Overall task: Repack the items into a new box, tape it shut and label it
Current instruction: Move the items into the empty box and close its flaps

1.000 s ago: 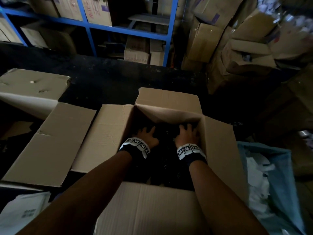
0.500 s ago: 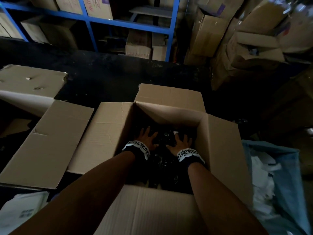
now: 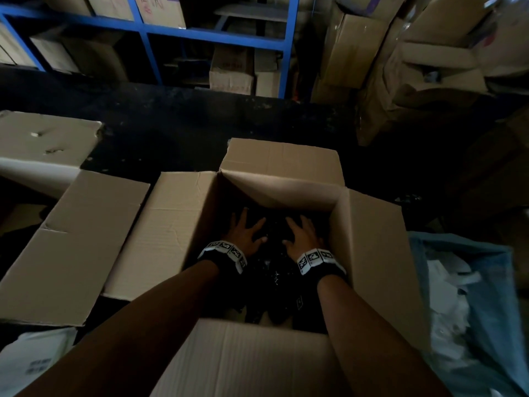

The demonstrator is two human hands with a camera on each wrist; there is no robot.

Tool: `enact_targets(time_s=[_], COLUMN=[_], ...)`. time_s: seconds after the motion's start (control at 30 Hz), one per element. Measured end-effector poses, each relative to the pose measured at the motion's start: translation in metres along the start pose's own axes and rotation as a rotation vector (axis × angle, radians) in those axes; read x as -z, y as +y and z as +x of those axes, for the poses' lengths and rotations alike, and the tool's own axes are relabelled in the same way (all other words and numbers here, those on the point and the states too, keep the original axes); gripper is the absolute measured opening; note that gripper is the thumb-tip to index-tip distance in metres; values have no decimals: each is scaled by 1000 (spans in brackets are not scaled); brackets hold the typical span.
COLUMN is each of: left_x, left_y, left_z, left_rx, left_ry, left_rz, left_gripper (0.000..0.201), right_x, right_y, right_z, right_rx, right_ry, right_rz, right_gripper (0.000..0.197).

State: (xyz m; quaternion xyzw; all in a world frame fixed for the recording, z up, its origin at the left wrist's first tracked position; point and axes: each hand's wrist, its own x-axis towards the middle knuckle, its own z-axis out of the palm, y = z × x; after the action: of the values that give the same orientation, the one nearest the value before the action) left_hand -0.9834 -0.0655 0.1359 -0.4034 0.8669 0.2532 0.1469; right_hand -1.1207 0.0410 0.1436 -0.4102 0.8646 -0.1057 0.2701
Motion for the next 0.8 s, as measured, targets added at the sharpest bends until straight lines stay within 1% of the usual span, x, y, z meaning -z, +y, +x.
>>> enact_targets(time_s=[0.07,0.1,0.13,0.23,0.27,0.33,0.4,0.47,0.5,0.57,0.63,0.73,0.8], left_x=[-1,-3,-5,-10,-10,-6,0,14,22,41,60,87,104], left_y=[1,1,0,-1,-2,-1,4,14,19,29,35,44,48], left_z=[-1,-1,-2,-3,-3,-2,-3,-8,-10,-16,-25,-49,-70], left_rx=[-18,-10,4,34,38,39,46,66,71,56,9,-58,-93], left_ry=[67,73,51,-43,-50,-52,-43,4,35,89,138,242,320], left_rz=[-24,-26,-12,67,80,105,144,152,144,120,38,-159,-212], left_gripper=[58,61,67,79,82,83,81,73,66,52,43,38,33], right_x=[-1,-2,-3,-9,-8,-4,5,20,27,44,62,84,96], right_y=[0,0,0,3,4,4,1,-7,-10,-17,-23,-28,-34], right_z=[-2,-3,-4,-3,-2,-1,-1,-4,-7,-14,-26,-44,-57], right_rx=[-33,-64,-94,-129,-130,-126,-127,-142,-145,-143,-136,-115,-75], right_ry=[104,115,79,-121,-159,-182,-146,-59,-9,79,127,142,173], right_rz=[-2,-30,-66,-158,-167,-152,-90,-18,12,52,122,184,187], right_gripper=[60,60,62,67,69,72,72,67,63,49,36,34,23])
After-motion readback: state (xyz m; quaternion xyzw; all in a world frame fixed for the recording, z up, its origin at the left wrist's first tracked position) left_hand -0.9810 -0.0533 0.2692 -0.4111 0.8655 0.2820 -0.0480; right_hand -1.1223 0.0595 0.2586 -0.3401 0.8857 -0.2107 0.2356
